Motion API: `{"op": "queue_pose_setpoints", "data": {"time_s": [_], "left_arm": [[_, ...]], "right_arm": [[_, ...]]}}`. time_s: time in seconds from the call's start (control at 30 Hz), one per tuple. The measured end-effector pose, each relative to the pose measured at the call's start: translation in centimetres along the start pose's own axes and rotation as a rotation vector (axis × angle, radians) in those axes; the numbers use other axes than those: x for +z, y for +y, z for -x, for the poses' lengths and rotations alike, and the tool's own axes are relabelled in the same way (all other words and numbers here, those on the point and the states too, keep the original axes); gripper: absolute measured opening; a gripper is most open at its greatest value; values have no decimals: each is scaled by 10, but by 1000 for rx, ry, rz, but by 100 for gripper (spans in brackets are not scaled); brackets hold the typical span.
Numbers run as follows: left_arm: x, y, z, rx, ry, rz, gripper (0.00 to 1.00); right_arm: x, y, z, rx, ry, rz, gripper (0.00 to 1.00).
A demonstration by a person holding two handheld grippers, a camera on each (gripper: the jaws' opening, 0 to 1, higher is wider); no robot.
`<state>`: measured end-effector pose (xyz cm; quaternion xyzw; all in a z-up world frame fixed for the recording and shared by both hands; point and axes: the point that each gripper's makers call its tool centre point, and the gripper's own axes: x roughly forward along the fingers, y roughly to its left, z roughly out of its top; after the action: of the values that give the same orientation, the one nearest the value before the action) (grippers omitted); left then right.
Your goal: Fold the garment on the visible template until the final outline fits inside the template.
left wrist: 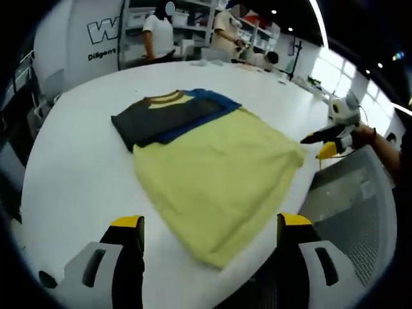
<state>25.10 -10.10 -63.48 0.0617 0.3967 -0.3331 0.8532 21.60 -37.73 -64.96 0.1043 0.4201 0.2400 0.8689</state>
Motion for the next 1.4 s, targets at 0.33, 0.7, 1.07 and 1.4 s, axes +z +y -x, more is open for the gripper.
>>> {"op": "queue_pose_setpoints", "data": {"time_s": [0.33,0.7,1.07,1.4], "left_arm": [[-31,1,0,-43,76,73,50],[-41,1,-7,-81,99,128,29],[-48,-3,-11,-94,142,89,8],[-47,0,-10,-97,128,128,4]], "right_arm": [[3,-11,1,-32,-27,-30,68],[-3,-32,2,-120,-4,-33,47],[-13,-45,0,-167,27,-11,18],[-16,-54,5,-215,51,32,0]]}}
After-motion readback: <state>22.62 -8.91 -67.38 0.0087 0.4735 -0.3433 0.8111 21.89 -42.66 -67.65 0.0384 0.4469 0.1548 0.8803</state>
